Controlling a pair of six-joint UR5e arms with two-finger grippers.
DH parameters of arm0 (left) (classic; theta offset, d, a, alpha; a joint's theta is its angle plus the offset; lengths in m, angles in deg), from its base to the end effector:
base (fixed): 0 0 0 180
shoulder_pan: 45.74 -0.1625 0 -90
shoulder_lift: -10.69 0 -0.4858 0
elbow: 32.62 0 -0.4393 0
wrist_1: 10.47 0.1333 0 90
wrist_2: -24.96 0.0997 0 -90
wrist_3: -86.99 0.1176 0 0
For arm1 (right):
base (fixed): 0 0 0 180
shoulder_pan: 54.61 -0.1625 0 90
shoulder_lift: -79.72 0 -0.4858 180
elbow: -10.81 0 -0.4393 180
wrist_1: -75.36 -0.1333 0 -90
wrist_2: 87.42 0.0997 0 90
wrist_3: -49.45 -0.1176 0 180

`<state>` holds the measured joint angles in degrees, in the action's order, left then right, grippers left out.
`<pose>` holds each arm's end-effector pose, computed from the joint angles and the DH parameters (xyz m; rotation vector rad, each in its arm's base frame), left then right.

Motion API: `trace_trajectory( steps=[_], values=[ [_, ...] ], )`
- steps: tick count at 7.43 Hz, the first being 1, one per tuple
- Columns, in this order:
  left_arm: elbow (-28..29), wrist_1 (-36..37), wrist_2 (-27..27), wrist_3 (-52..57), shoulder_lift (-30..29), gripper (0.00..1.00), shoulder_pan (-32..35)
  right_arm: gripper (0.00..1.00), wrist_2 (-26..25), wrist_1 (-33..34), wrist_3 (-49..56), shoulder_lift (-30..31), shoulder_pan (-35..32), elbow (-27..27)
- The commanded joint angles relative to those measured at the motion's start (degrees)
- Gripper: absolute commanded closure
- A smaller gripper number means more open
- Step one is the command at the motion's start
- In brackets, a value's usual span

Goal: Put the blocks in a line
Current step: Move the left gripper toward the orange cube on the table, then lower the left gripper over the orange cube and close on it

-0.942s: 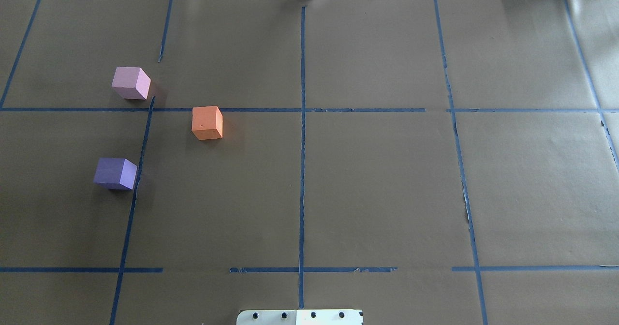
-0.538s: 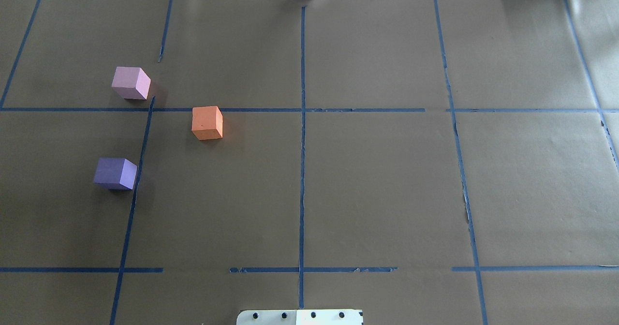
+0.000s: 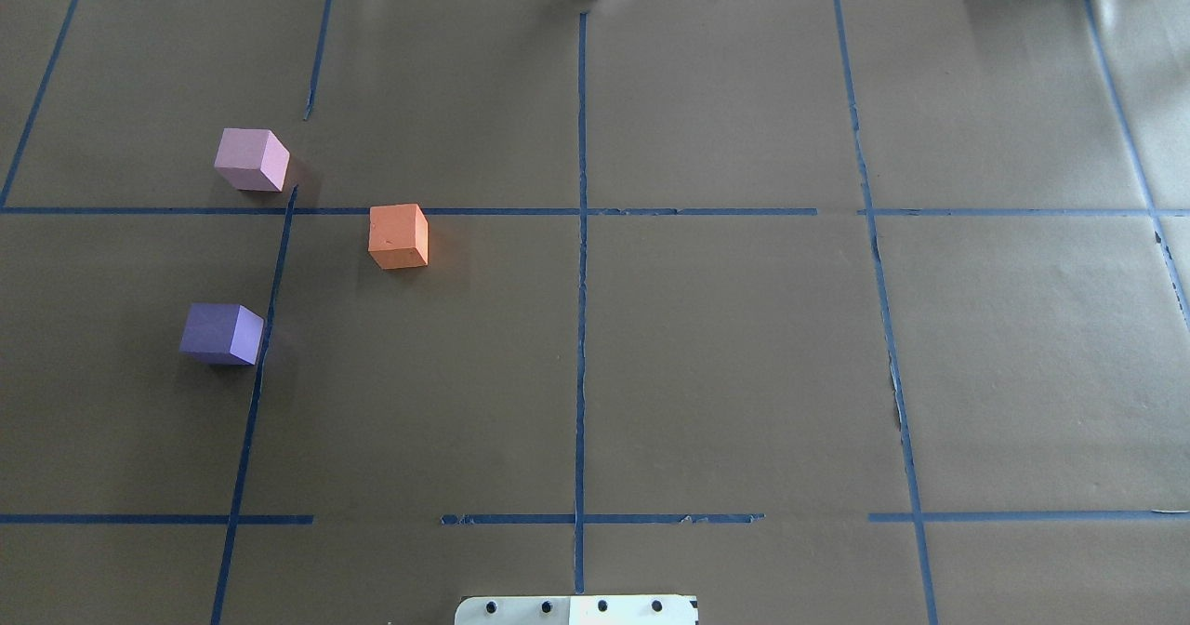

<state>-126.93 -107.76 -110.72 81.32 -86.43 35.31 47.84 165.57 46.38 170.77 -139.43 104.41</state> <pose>0.0466 -0.6118 0.6033 0.2063 0.8236 0.1840 0.0014 -0.5353 0.7073 -0.0182 -0.7906 -0.0510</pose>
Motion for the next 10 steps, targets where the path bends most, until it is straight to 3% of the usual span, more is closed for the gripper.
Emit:
trace_trajectory(
  steps=[1,3,4,6,10],
  values=[
    [-0.2,-9.7,0.2,-21.6,-6.5,0.00,-12.5,0.00,0.0,0.0,0.0,0.0,0.0,0.0],
    [0.1,-9.7,0.3,-30.4,-14.0,0.00,-19.8,0.00,0.0,0.1,0.0,0.0,0.0,0.0],
    [0.3,-9.6,3.2,-31.3,-16.4,0.00,-24.2,0.00,0.0,0.1,0.0,0.0,0.0,0.0],
    [-0.4,-9.2,15.5,-36.3,-20.5,0.00,-30.2,0.00,0.0,0.1,0.0,0.0,0.0,0.0],
    [0.3,-9.4,17.8,-50.6,-23.7,0.00,-37.1,0.00,0.0,0.0,0.0,0.0,0.0,0.0]
  ],
)
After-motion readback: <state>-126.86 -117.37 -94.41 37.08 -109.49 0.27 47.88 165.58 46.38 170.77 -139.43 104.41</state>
